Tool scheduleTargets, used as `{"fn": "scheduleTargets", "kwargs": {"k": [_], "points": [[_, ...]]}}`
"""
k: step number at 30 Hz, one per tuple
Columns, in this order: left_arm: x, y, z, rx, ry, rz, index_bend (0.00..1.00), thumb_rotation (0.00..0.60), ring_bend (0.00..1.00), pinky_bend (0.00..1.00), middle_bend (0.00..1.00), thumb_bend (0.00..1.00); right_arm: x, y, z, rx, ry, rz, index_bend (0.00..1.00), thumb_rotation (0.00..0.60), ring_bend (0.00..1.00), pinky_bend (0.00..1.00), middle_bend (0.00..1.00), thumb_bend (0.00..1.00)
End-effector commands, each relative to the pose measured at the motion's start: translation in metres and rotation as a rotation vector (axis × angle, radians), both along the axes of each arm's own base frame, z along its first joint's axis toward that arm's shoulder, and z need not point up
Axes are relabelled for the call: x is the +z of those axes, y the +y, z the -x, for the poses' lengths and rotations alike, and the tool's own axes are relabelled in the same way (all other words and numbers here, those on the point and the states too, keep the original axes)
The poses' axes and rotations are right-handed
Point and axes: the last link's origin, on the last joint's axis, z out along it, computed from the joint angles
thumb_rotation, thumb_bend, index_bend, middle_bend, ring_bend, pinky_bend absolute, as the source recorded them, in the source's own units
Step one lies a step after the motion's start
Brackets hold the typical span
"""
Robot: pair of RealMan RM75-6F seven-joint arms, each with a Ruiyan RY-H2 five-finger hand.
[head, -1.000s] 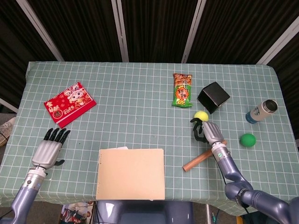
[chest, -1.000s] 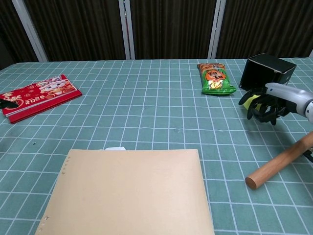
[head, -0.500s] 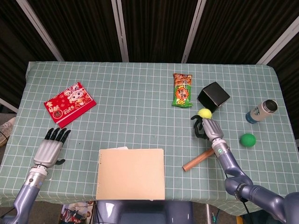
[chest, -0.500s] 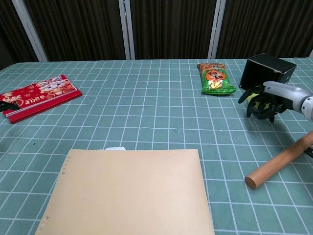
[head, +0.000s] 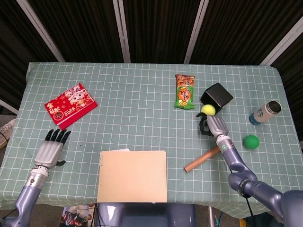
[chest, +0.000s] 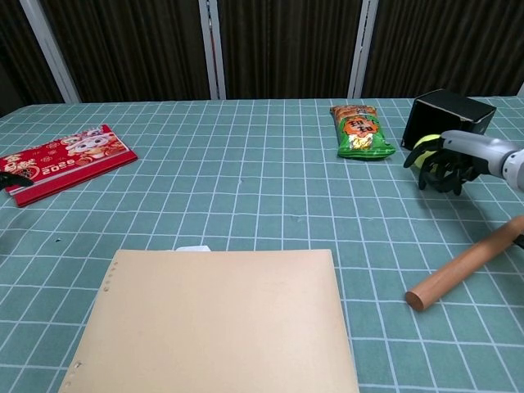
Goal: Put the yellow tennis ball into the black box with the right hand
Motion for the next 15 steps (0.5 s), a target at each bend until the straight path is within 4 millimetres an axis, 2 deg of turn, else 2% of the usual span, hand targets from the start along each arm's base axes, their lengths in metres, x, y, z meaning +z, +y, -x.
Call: {"fn": "scheduleTargets", "kwargs": {"k": [1,7,11,15], "points": [[-0.001,0.000,0.000,0.003,0.001,0.000,0.00,0.600,0.00,0.00,0.05,0.08,0.001,-0.003,0.003,0.002,0.018,-0.003,0.26,0.600,0.46,0.54,0.47,0.65],[-0.002,-0.001,-0.001,0.007,0.001,-0.001,0.00,0.600,0.00,0.00,0.05,0.08,0.007,-0.008,0.008,-0.005,0.024,-0.001,0.26,0.600,0.40,0.45,0.43,0.64],[-0.003,-0.001,-0.001,0.008,-0.001,0.004,0.00,0.600,0.00,0.00,0.05,0.08,0.009,-0.011,0.009,-0.011,0.015,-0.004,0.21,0.600,0.28,0.42,0.31,0.65],[-0.003,0.000,-0.001,0.009,-0.001,0.006,0.00,0.600,0.00,0.00,0.05,0.08,0.012,-0.012,0.010,-0.009,0.012,-0.012,0.10,0.600,0.16,0.37,0.17,0.65]]}}
